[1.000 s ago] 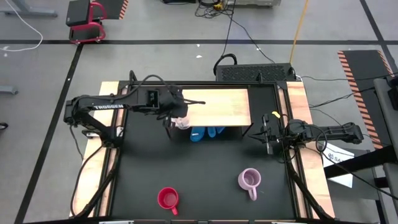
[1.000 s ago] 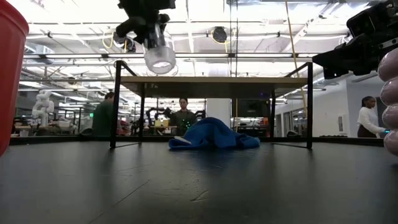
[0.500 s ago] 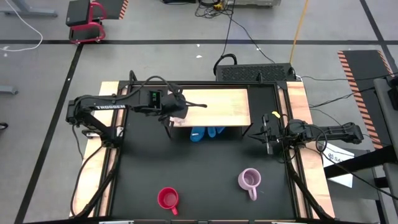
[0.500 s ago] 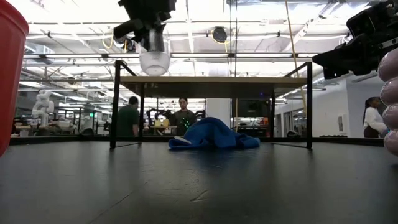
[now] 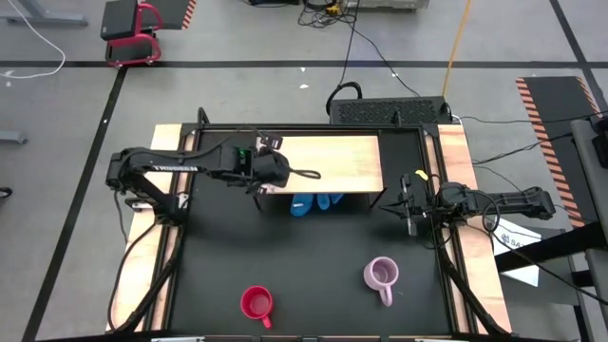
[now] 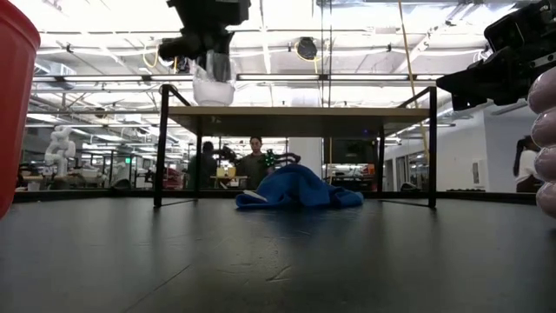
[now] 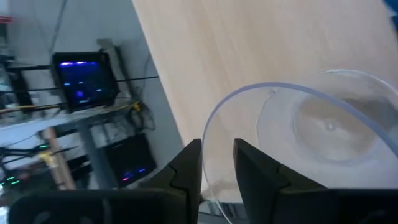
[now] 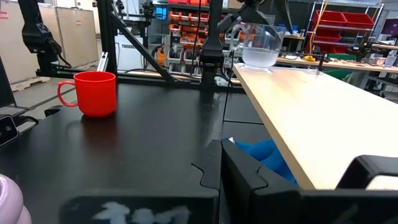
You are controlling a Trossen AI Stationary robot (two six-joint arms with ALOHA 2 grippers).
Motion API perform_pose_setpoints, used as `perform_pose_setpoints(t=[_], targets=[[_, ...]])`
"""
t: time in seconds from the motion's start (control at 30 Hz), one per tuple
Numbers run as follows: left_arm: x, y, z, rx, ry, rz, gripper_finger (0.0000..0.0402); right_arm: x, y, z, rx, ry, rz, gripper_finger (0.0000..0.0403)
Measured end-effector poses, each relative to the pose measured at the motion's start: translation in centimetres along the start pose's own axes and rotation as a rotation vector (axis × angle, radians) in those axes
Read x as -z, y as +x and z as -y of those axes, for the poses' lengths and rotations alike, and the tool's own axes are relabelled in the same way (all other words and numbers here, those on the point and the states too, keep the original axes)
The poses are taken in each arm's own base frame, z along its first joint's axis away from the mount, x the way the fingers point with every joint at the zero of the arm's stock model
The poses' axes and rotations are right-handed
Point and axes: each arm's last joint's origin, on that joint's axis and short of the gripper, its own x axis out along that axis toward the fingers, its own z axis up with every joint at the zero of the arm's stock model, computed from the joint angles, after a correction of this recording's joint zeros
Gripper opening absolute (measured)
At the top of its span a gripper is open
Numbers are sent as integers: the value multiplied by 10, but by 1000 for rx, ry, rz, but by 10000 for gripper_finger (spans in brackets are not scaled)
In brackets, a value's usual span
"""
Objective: Stack small to large cups/mugs on shelf
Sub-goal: Put the transparent mug on the shelf
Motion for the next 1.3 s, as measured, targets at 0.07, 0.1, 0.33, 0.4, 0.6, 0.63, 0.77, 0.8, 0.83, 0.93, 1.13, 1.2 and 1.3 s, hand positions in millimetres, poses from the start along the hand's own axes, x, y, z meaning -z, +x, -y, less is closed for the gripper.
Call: perform_pose_setpoints(t=[0.07, 0.1, 0.33, 0.4, 0.6, 0.63, 0.77, 0.8, 0.83, 0.93, 1.13, 1.2, 1.3], targets=[[-4, 3, 3, -5, 7, -6, 92, 0, 0, 0, 0, 0, 0, 0], [-6, 4, 4, -5, 12, -10, 92, 0, 0, 0, 0, 1, 0, 0], [-5, 3, 4, -21, -6, -25, 93, 0, 0, 0, 0, 1, -1, 0], [-4, 2, 3, -26, -26, -23, 93, 0, 0, 0, 0, 1, -2, 0], [-6, 0, 5, -35, -37, -20, 93, 0, 0, 0, 0, 1, -2, 0], [-6, 0, 5, -38, -40, -21, 93, 0, 0, 0, 0, 1, -2, 0], [-6, 0, 5, -41, -64, -22, 93, 0, 0, 0, 0, 1, -2, 0], [-6, 0, 5, -41, -70, -22, 93, 0, 0, 0, 0, 1, -2, 0], [-5, -1, 5, -42, -78, -21, 93, 0, 0, 0, 0, 2, -2, 0], [-4, -3, 4, -23, -109, 7, 93, 0, 0, 0, 0, 2, -2, 0], [-2, -7, 2, -12, -153, 32, 93, 0, 0, 0, -1, 2, -3, 0], [-1, -8, 1, -15, -167, 36, 93, 0, 0, 0, -1, 2, -4, 0], [0, -8, -1, -18, -188, 43, 93, 1, 1, 0, -2, 2, -9, 0]])
